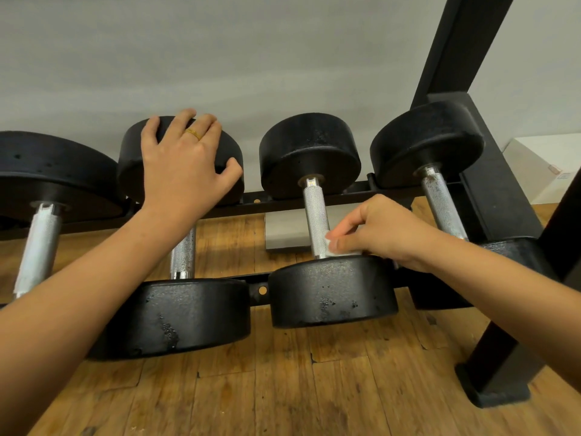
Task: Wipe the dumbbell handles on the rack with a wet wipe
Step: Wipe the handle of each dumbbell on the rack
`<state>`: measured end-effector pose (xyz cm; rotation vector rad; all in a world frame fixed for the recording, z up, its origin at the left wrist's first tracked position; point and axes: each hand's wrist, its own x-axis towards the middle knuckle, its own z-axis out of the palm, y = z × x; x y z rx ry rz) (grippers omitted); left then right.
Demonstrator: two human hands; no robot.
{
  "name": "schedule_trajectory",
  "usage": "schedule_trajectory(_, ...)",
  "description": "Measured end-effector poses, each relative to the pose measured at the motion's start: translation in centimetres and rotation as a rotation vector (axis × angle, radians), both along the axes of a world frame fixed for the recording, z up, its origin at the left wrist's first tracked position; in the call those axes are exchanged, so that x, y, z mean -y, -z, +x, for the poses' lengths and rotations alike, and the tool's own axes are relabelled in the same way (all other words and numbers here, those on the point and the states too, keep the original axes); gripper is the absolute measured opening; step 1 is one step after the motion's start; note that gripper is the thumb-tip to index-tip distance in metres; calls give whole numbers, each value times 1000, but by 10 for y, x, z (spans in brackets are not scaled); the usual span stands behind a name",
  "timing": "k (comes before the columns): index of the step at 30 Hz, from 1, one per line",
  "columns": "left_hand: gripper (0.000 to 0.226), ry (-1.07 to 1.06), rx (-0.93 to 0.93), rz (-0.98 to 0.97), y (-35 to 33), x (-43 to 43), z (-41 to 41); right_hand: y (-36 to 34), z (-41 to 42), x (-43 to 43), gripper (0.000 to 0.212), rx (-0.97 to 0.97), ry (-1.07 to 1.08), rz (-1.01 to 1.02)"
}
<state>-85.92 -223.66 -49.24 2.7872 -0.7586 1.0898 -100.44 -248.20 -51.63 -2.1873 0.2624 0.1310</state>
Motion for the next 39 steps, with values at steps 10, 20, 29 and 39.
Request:
schedule_trajectory(10, 54, -9, 7, 5, 1, -1, 2, 1, 14, 9, 21, 123, 107, 44)
schedule_trajectory(20, 55, -7, 17, 0, 3, -2, 6, 13, 49, -8, 18, 484, 181, -214)
schedule_trajectory(29, 54, -13, 21, -3, 3, -1, 7, 10, 51, -11, 20, 538, 158, -298)
schedule_trajectory(39, 55, -14, 19, 2, 2, -1, 5, -4, 43, -13, 20, 426, 63, -353)
